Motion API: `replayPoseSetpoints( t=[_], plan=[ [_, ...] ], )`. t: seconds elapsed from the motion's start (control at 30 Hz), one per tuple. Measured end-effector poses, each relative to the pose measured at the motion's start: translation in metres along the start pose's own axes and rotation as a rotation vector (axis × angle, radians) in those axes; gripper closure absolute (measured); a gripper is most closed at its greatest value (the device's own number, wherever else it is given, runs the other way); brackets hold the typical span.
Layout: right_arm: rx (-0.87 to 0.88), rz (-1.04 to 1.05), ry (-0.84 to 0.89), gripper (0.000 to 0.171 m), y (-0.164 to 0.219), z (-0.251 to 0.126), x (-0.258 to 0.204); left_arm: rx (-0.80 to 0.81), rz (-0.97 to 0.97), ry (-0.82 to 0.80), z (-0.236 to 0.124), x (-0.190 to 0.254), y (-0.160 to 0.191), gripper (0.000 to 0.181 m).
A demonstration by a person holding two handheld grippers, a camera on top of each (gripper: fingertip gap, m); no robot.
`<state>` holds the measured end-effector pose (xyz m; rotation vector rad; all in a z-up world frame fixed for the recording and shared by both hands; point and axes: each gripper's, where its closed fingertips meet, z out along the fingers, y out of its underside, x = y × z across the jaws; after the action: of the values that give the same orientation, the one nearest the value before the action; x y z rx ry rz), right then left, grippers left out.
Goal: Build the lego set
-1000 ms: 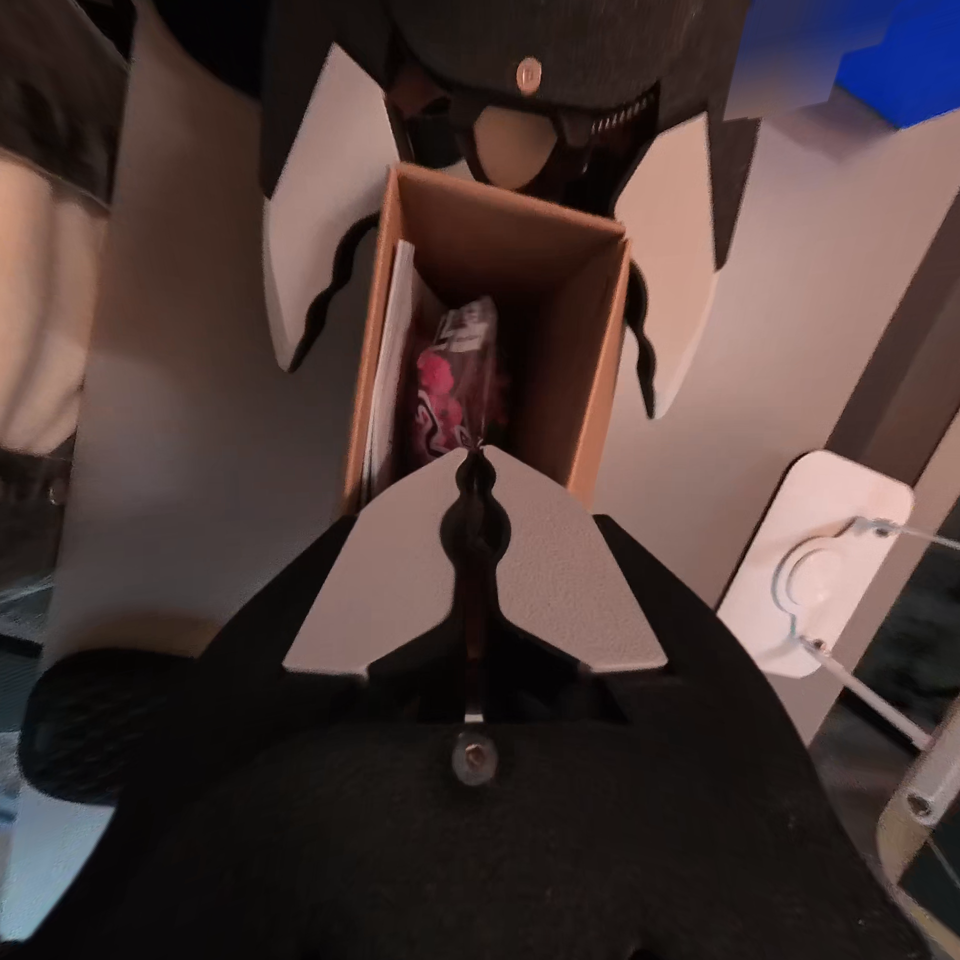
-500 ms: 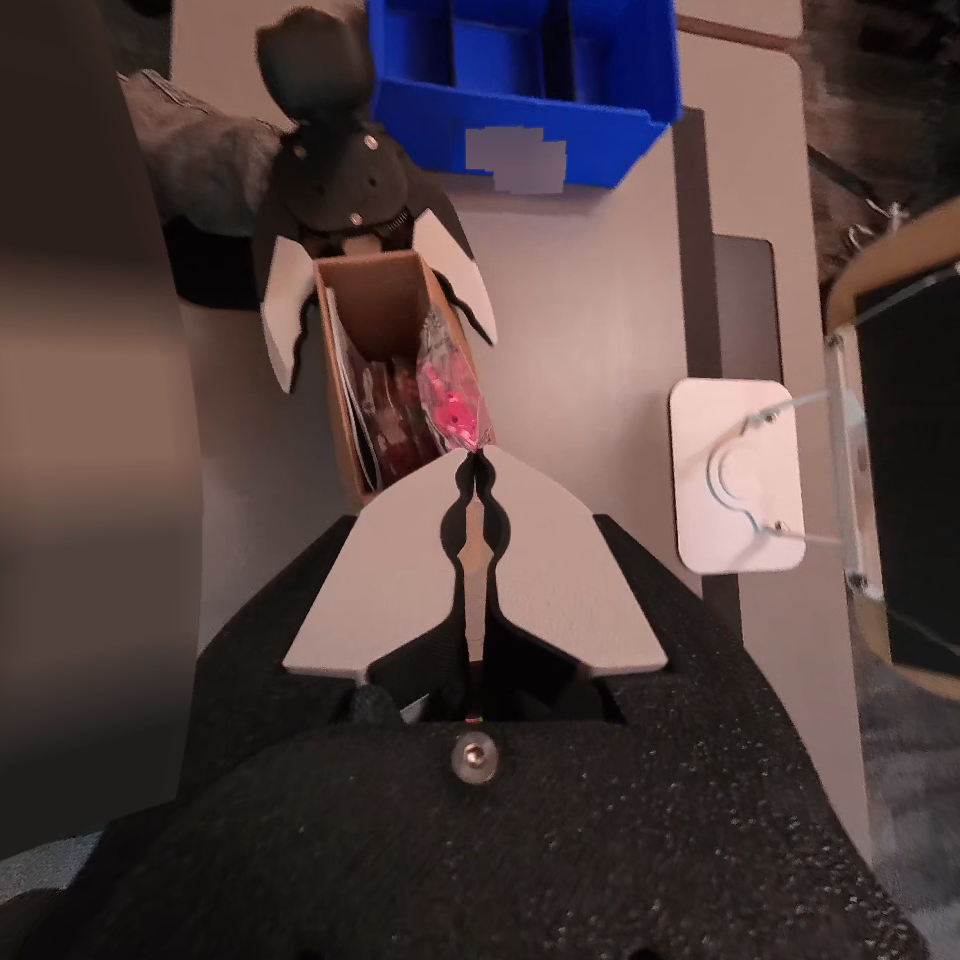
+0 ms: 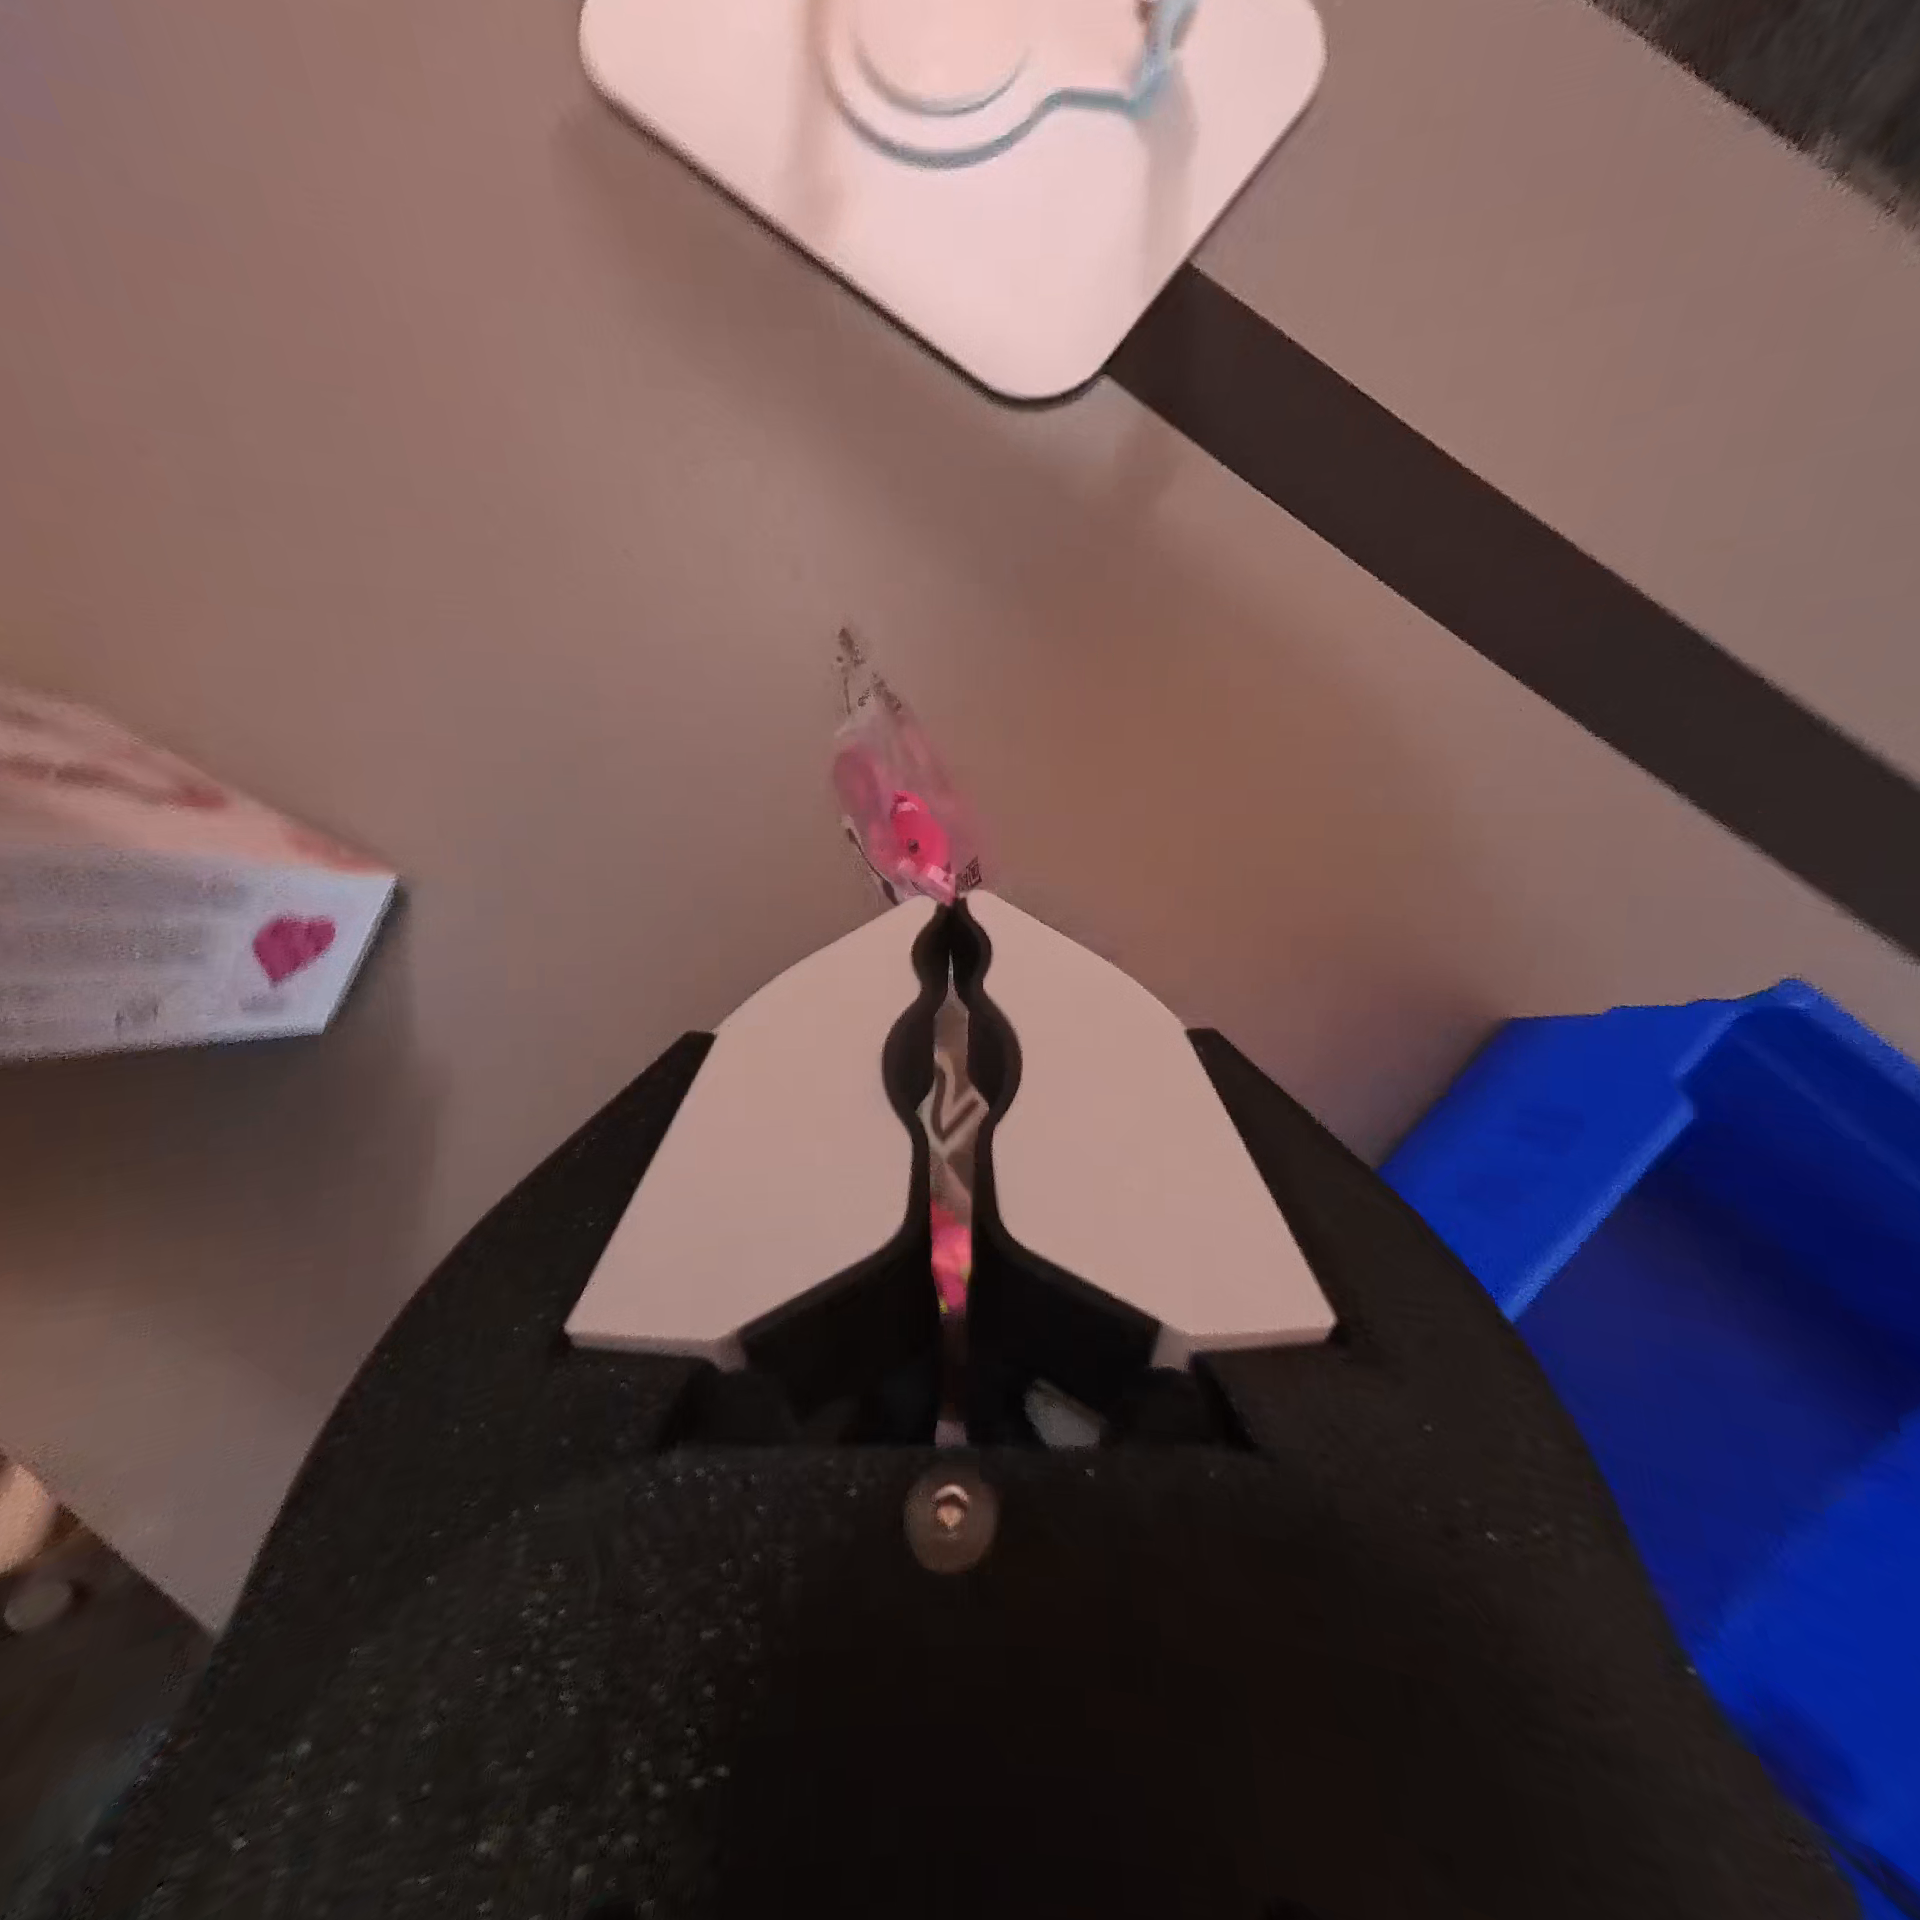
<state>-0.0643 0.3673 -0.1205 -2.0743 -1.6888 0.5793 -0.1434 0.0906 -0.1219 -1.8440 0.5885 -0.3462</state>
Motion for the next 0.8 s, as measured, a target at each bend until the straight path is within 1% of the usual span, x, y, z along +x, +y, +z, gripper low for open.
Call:
replayPoseSetpoints(
  t=[0.17,0.2,0.27,0.37,0.5,0.63,0.77,0.8],
  plan=[
    [0.147,0.324,-0.151,0.171,-0.013,0.034,0.021,0.003,0.000,0.004,0.000,0.000,0.000,0.038],
    [0.149,0.376,-0.149,0.171,-0.011,0.042,0.029,0.004,-0.002,0.005,0.000,0.000,0.000,0.038],
    [0.123,0.454,-0.090,0.171,0.000,0.059,0.048,0.005,-0.003,0.006,0.000,0.000,-0.001,0.038],
    [0.049,0.504,-0.013,0.171,0.023,0.080,0.065,0.006,-0.002,0.008,0.000,0.000,-0.001,0.038],
    [-0.051,0.397,0.165,0.167,0.049,0.085,0.082,0.006,0.000,0.008,0.000,0.000,-0.001,0.038],
    [-0.137,0.222,0.343,0.170,0.057,0.078,0.098,0.009,0.001,0.013,0.001,0.001,-0.001,0.038],
    [-0.227,0.073,0.415,0.160,0.059,0.080,0.104,0.007,0.004,0.014,0.001,0.001,-0.001,0.038],
    [-0.252,0.052,0.425,0.155,0.061,0.080,0.105,0.007,0.005,0.013,0.001,0.001,-0.001,0.038]
  ],
)
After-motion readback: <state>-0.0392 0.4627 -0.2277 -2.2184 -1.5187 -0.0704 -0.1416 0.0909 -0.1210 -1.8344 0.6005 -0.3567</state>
